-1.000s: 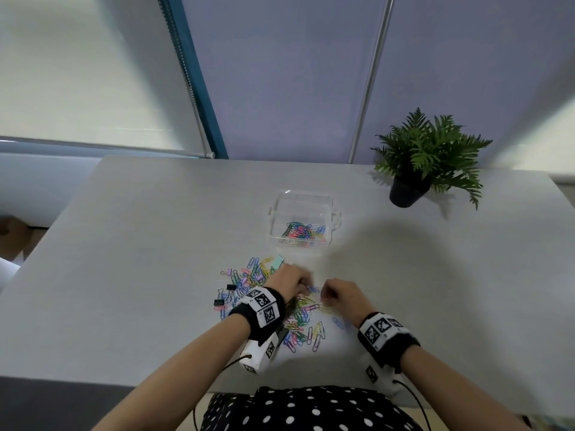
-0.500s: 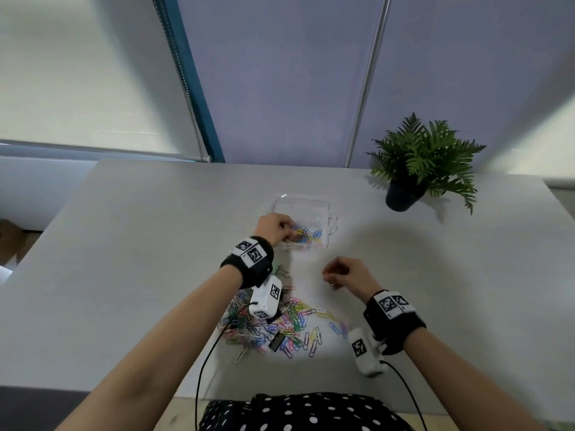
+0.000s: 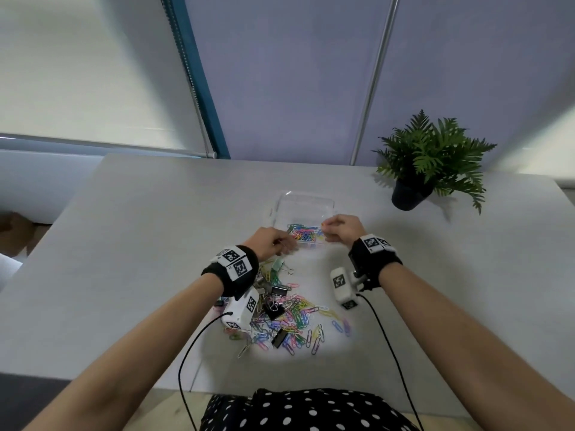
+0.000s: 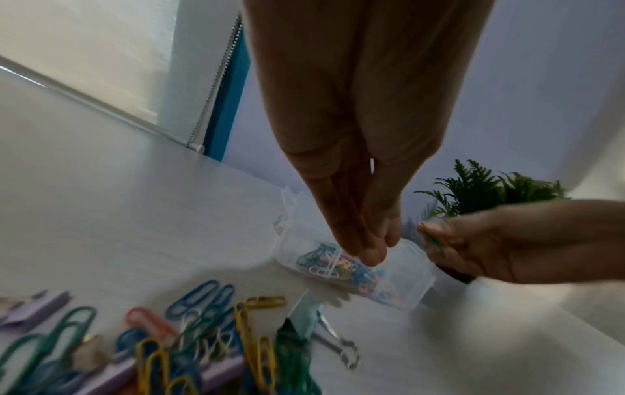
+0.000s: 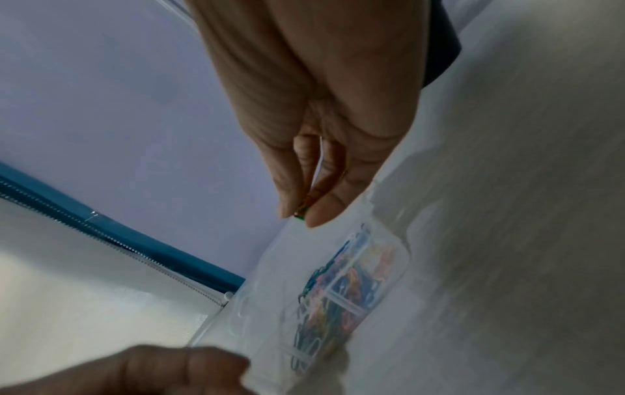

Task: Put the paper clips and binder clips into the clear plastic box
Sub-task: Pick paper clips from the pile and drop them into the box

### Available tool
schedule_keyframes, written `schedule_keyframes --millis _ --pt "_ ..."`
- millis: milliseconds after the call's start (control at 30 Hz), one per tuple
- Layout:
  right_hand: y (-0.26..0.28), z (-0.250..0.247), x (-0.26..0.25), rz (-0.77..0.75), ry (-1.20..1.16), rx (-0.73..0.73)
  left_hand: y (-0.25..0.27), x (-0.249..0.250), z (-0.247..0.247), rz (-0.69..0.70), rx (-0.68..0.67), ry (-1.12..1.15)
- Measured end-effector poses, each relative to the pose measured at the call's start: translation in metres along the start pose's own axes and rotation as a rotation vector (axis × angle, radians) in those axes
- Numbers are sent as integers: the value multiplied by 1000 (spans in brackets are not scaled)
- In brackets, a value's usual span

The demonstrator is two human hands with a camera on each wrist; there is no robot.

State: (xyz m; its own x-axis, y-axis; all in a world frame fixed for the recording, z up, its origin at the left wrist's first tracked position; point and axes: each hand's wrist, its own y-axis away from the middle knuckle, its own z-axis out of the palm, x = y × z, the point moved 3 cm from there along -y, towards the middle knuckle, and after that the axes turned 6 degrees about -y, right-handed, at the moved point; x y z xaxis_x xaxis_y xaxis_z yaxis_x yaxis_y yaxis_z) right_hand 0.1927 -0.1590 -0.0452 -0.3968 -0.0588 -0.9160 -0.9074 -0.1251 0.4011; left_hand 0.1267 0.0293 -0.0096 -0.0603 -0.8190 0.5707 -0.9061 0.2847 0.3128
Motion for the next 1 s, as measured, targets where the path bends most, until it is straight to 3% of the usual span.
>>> schedule_keyframes --millis 133,233,367,467,567,667,767,1000 --pt "-10 11 -7 -18 63 -18 10 6 25 29 -94 -23" --pt "-3 7 -8 -122 317 -20 13 11 46 29 -151 -53" --pt "45 -1 -4 -275 555 -113 18 25 70 94 -206 -149" --pt "86 -15 31 -210 787 -247 24 29 85 112 -228 -201" --pt "121 -35 76 -20 1039 -288 29 26 93 140 -210 -293" --pt "147 -33 94 42 1058 -244 33 29 100 163 -216 -465" --pt "151 -18 99 13 1081 -241 33 35 109 174 -202 -547" --pt "126 2 93 -133 1019 -153 27 42 107 106 -149 -447"
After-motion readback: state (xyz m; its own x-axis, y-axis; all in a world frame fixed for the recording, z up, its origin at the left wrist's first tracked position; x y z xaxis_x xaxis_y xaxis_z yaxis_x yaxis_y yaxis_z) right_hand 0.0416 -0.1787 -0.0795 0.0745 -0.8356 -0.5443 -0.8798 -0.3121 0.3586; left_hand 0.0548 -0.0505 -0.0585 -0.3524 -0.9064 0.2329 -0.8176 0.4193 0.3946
